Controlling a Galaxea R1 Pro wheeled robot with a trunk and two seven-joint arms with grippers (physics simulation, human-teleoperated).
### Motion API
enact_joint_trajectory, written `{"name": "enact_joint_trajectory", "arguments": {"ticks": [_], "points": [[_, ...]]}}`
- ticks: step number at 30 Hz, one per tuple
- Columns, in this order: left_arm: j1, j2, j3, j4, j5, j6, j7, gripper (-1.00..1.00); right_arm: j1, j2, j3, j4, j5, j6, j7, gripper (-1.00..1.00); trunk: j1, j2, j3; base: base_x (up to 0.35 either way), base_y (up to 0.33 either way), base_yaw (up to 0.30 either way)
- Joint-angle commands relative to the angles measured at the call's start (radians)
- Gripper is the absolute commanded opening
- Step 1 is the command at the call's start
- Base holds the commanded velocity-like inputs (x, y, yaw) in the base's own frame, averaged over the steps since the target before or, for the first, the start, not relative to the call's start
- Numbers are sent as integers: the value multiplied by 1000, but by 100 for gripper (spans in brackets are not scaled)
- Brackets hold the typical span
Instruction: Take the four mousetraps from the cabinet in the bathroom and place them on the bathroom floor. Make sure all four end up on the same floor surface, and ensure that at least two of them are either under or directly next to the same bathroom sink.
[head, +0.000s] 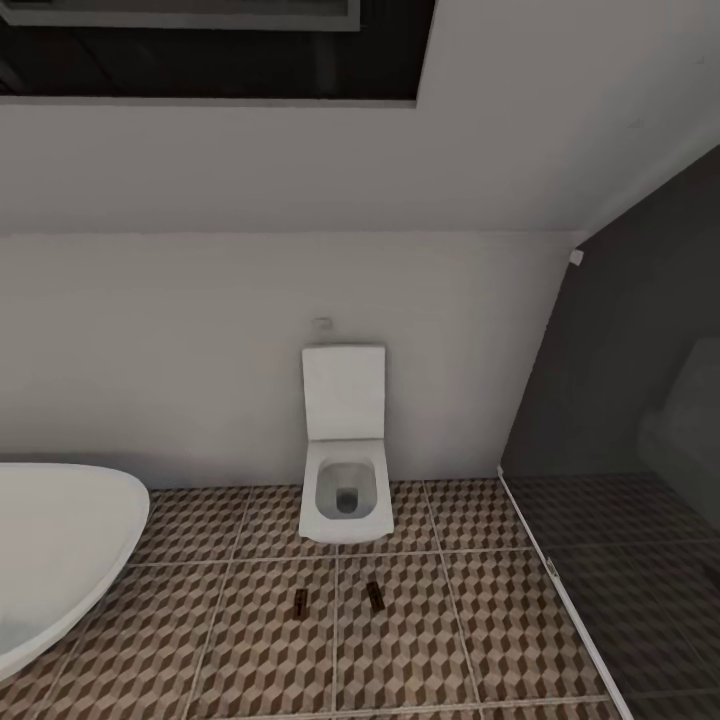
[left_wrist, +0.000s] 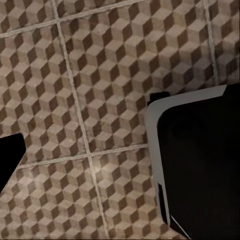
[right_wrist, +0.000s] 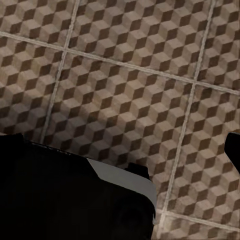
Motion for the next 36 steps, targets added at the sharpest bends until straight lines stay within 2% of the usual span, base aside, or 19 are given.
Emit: {"name": "enact_joint_trajectory", "arguments": {"ticks": [1,2,5,11,14,17,22,36], "points": [[-1,-3,-6,4,11,1,-9,100,0,8,4,1,5,-1,-8,100,1,-2,-2,0,0,0],[0,-6,-6,3,11,6,-11,100,1,19,4,1,5,-1,-7,100,1,-2,-2,0,0,0],[2,-14,-4,1,15,20,-16,100,3,30,4,-2,5,-5,-3,100,1,-2,-2,0,0,0],[3,-17,19,-2,48,19,2,100,4,34,4,-6,7,-23,48,100,1,-2,-2,0,0,0],[3,-17,38,-2,70,-2,36,100,4,33,4,-8,8,-42,73,100,1,-2,-2,0,0,0],[3,-16,50,-2,86,-59,69,100,4,31,3,-9,7,-66,86,100,1,-2,-2,0,0,0],[3,-16,54,-3,91,-88,80,100,4,29,3,-9,7,-76,86,100,1,-2,-2,0,0,0],[3,-16,54,-3,95,-94,81,100,4,11,3,-9,7,-79,85,100,1,-2,-2,0,0,0]]}}
